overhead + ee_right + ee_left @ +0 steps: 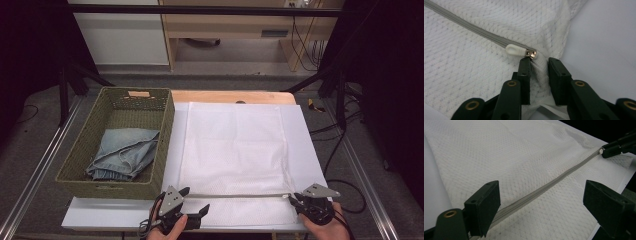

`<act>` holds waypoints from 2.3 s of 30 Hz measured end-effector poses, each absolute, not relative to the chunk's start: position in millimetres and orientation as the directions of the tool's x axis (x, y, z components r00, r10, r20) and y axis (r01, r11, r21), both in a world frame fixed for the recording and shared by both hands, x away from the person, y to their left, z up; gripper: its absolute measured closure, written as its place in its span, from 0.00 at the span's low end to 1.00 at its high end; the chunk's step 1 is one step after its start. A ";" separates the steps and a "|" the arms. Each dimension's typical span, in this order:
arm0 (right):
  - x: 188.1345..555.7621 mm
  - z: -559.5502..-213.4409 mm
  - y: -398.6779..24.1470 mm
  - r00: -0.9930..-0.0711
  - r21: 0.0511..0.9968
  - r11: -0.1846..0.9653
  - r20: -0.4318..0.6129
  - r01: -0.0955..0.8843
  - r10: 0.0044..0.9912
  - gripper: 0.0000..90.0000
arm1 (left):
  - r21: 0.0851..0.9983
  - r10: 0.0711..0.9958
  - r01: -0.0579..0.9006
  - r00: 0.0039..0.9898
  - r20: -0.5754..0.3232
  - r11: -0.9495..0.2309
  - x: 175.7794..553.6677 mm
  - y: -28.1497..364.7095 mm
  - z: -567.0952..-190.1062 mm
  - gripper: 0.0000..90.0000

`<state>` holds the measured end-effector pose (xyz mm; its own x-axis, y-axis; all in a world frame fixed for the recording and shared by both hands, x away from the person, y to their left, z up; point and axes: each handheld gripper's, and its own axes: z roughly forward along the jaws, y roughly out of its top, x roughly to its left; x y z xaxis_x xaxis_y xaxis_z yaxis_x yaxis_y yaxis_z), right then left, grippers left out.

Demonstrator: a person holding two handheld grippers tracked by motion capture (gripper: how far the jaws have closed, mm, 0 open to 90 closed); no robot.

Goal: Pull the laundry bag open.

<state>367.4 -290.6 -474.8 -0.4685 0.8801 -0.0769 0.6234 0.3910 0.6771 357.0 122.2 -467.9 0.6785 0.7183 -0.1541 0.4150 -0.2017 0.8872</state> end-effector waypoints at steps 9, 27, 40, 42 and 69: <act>364.1 -464.2 -288.3 -0.480 0.740 0.398 -0.116 0.542 0.870 0.95 | 0.892 0.714 0.410 0.682 -0.161 -0.191 357.8 122.7 -466.4 0.16; 363.6 -456.5 -281.7 -0.519 0.823 0.429 -0.198 0.373 0.832 0.95 | 0.914 0.671 0.361 0.726 -0.151 -0.184 382.5 82.4 -448.2 0.10; 362.6 -457.0 -281.2 -0.540 0.839 0.436 -0.214 0.325 0.814 0.95 | 0.935 0.569 0.306 0.808 -0.154 -0.181 405.2 5.3 -439.0 0.16; 361.2 -457.7 -282.3 -0.540 0.840 0.434 -0.212 0.325 0.815 0.95 | 0.932 0.539 0.333 0.816 -0.209 -0.144 407.7 -3.8 -440.1 0.21; 368.4 -455.0 -278.0 -0.554 0.867 0.404 -0.191 0.291 0.810 0.95 | 0.898 0.470 0.393 0.842 -0.265 -0.199 411.5 -49.1 -453.5 0.55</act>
